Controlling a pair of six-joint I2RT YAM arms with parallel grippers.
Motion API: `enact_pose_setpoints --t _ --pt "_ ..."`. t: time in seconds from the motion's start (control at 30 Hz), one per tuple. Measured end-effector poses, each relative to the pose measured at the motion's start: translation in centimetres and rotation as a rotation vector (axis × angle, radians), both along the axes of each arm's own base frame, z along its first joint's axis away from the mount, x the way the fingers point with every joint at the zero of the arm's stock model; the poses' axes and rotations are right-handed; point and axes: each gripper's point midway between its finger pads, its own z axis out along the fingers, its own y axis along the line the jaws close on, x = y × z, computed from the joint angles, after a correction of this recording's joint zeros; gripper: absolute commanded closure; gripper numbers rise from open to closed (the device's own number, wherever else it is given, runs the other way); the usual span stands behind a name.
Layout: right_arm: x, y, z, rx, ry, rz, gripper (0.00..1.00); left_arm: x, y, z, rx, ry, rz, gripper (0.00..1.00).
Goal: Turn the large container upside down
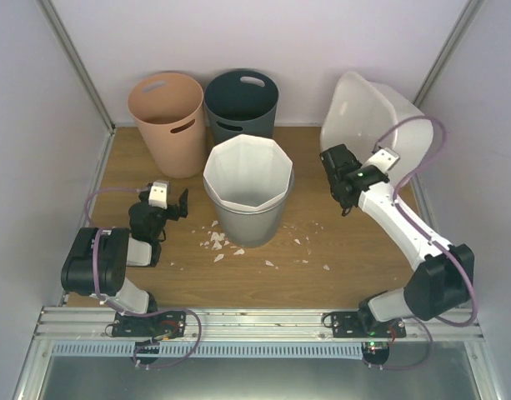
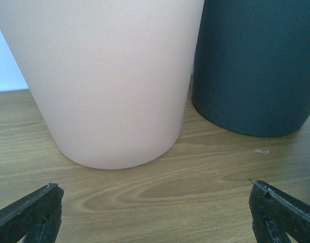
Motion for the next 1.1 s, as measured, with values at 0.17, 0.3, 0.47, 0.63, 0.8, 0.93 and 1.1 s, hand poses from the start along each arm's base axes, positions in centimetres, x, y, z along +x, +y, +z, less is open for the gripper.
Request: enact_pose_setpoints --t 0.17,0.3,0.47,0.63,0.8,0.93,1.1 --pt "-0.3 -1.8 0.7 -0.369 0.187 -0.033 0.99 0.0 0.0 0.0 0.000 0.000 0.000 0.01" --pt "-0.3 -2.7 -0.4 -0.519 0.302 -0.082 0.99 0.0 0.0 0.0 0.000 0.000 0.000 0.01" --pt "0.6 -2.7 -0.1 -0.590 0.317 -0.100 0.99 0.0 0.0 0.0 0.000 0.000 0.000 0.01" --pt "3.1 -2.0 0.0 -0.659 0.345 -0.103 0.99 0.0 0.0 0.0 0.000 0.000 0.000 0.01" --pt "5.5 -0.7 0.3 -0.722 0.364 -0.089 0.99 0.0 0.0 0.0 0.000 0.000 0.000 0.01" --pt "6.3 -0.2 1.1 -0.728 0.376 -0.078 0.99 0.0 0.0 0.0 0.000 0.000 0.000 0.01" --pt "6.6 0.1 2.0 -0.698 0.381 -0.069 0.99 0.0 0.0 0.0 0.000 0.000 0.000 0.01"
